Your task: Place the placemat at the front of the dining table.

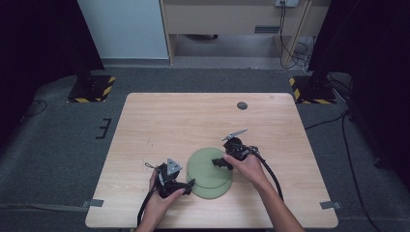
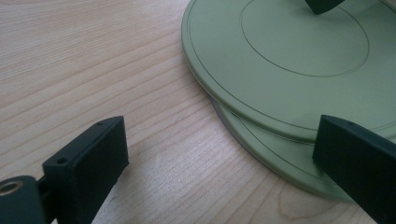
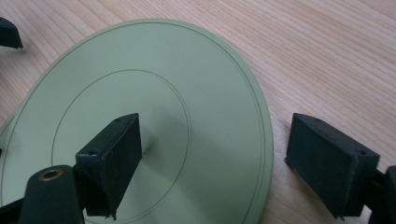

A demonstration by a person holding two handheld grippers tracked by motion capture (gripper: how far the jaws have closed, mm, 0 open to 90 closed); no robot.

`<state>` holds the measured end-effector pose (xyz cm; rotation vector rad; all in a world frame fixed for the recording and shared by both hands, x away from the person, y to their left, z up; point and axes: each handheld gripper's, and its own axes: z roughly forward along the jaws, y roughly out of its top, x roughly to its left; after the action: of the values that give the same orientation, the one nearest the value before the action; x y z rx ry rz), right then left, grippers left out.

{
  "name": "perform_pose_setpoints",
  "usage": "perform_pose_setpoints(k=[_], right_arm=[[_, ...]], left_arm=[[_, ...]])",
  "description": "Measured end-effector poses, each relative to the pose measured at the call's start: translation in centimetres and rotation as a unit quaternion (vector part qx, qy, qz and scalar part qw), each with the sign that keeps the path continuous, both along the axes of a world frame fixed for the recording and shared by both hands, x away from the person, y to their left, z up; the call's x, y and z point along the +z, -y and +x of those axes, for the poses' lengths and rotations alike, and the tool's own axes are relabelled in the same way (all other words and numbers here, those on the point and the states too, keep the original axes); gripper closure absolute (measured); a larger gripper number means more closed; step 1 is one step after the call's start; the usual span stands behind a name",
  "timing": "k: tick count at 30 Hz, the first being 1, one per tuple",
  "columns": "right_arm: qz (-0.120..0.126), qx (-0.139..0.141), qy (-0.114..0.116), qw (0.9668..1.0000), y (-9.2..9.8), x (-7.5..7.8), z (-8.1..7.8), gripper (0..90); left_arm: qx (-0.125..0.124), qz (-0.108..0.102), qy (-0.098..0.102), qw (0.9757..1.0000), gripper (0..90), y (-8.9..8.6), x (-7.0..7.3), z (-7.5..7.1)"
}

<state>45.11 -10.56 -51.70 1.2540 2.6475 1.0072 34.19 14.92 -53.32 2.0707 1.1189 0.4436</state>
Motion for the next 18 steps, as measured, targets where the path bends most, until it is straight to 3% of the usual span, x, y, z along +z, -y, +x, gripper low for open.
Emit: perform_pose_setpoints(k=[4, 10, 18], right_arm=[[0.007, -0.003, -0.003, 1.0, -0.1, 0.0, 0.1, 18.4], [0.015, 0.003, -0.01, 0.9998, -0.3, 0.0, 0.0, 20.1], [0.02, -0.001, 0.003, 0.9998, -0.1, 1.3, -0.3, 23.5]], left_arm=[[0.001, -0.003, -0.005, 1.0, 0.3, 0.0, -0.1, 0.3], [0.003, 0.006, 0.005, 1.0, 0.3, 0.3, 0.0, 0.3], [0.003, 0.007, 0.005, 1.0, 0.3, 0.4, 0.0, 0.3]])
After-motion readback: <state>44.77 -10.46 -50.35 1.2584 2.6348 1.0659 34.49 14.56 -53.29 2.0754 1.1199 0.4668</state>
